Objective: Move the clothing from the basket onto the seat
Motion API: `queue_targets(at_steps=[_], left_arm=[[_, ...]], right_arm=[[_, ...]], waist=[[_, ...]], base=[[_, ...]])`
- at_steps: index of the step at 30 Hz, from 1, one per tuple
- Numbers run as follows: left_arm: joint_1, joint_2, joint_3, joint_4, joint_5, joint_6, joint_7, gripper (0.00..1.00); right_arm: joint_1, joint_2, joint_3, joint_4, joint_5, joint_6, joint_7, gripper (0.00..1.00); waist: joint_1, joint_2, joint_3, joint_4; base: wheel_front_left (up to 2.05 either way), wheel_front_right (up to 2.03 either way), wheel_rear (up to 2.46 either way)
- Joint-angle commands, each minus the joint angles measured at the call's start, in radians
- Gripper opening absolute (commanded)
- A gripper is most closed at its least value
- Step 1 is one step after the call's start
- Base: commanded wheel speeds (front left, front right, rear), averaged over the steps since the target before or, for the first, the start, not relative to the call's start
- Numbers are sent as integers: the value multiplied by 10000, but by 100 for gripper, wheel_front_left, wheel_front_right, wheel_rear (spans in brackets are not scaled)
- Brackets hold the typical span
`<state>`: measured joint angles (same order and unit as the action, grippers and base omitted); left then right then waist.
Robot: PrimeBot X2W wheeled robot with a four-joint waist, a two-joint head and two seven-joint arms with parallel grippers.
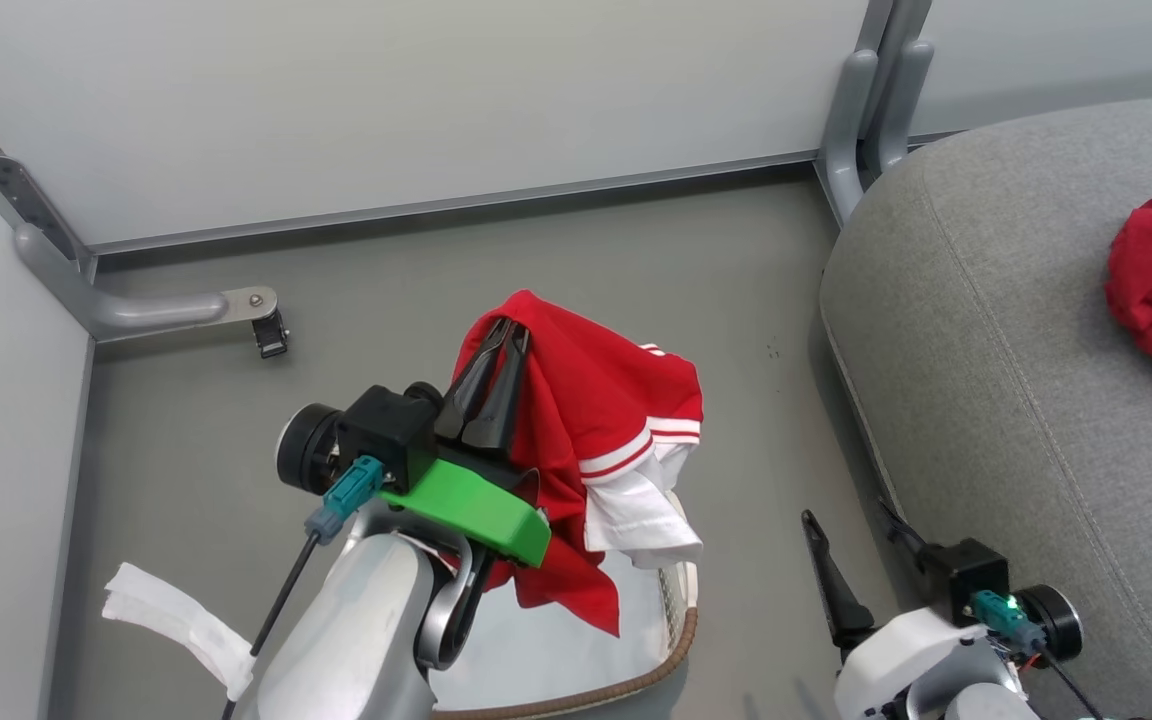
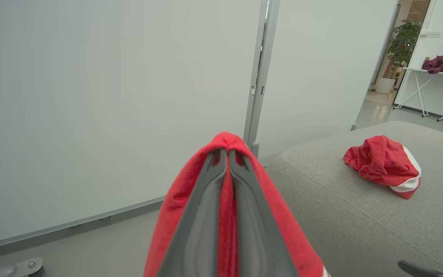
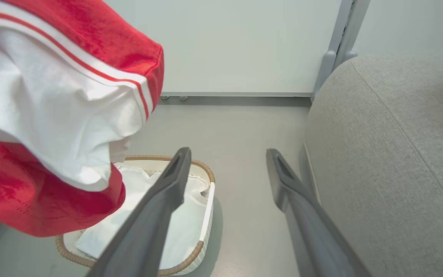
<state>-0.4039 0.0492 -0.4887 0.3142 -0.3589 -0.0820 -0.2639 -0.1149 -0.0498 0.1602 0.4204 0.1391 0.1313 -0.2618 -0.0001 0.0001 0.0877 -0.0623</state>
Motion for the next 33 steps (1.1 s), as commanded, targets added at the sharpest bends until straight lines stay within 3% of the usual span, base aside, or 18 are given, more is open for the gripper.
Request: queue_targets(at_steps=[1, 6, 15, 21, 31, 32, 33], left_arm=[[79, 31, -56, -78, -89, 21, -7, 0], [-58, 32, -238, -127, -201, 42, -7, 0], [-268, 32, -648, -113, -436, 104, -7, 0], [-378, 29, -1090, -182, -623, 191, -7, 0], [-580, 29, -1894, -454, -932, 158, -7, 0], [-659, 29, -2050, -513, -993, 197, -7, 0], [-671, 26, -2107, -536, -1036, 210, -7, 0]], right_arm=[[-131, -30, 348, -205, -229, -11, -47, 100], [-632, -59, 1850, -958, -410, -11, -47, 100], [-2308, -47, 3880, -1204, 771, -11, -47, 100], [-3357, -41, 4360, -794, 663, -11, -47, 100], [-3782, -33, 4974, 872, 540, -11, -47, 100], [-3901, -44, 5077, 1076, 648, -11, -47, 80], [-3929, -44, 5095, 1175, 714, -11, -47, 41]], waist=[[1, -1, 36, 13], [1, -1, 168, 45], [1, -1, 418, 306], [1, -1, 547, 590], [1, -1, 622, 928], [1, -1, 650, 991], [1, -1, 654, 1021]], base=[[0, 0, 0], [0, 0, 0], [0, 0, 0], [0, 0, 0], [0, 0, 0], [0, 0, 0], [0, 0, 0]])
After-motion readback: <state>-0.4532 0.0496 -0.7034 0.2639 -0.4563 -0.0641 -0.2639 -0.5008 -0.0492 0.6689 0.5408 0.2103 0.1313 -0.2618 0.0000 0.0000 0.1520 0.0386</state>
